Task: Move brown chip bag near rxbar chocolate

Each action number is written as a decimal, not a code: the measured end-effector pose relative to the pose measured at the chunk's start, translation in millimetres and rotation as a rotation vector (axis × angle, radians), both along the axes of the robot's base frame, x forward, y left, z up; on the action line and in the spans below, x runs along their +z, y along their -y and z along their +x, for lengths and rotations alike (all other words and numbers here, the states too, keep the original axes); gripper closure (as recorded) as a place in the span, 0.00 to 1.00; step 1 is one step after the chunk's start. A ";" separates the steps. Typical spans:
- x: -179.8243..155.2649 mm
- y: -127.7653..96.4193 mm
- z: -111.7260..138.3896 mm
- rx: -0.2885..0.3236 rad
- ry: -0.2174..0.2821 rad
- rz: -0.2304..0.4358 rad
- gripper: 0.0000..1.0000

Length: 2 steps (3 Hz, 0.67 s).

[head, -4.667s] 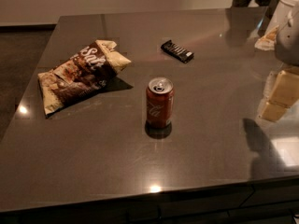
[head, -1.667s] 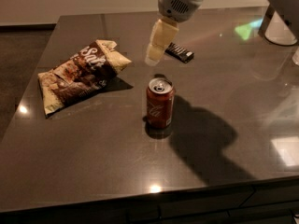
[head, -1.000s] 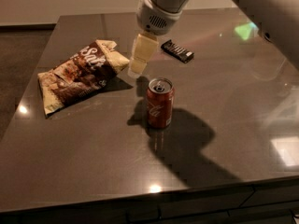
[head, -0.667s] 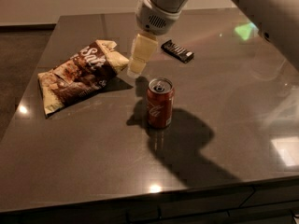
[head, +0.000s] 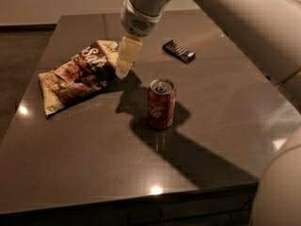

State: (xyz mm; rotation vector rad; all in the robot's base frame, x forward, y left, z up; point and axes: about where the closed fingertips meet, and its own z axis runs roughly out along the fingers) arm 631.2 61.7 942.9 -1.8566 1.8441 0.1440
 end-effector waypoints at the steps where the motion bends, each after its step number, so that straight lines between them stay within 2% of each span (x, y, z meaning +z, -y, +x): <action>1: -13.1 -16.8 14.4 0.021 -0.011 -0.012 0.00; 2: -37.7 -33.8 29.5 0.027 -0.039 -0.059 0.00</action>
Offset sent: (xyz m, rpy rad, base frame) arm 0.0344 0.0335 -0.0441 -0.0845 0.0538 0.0272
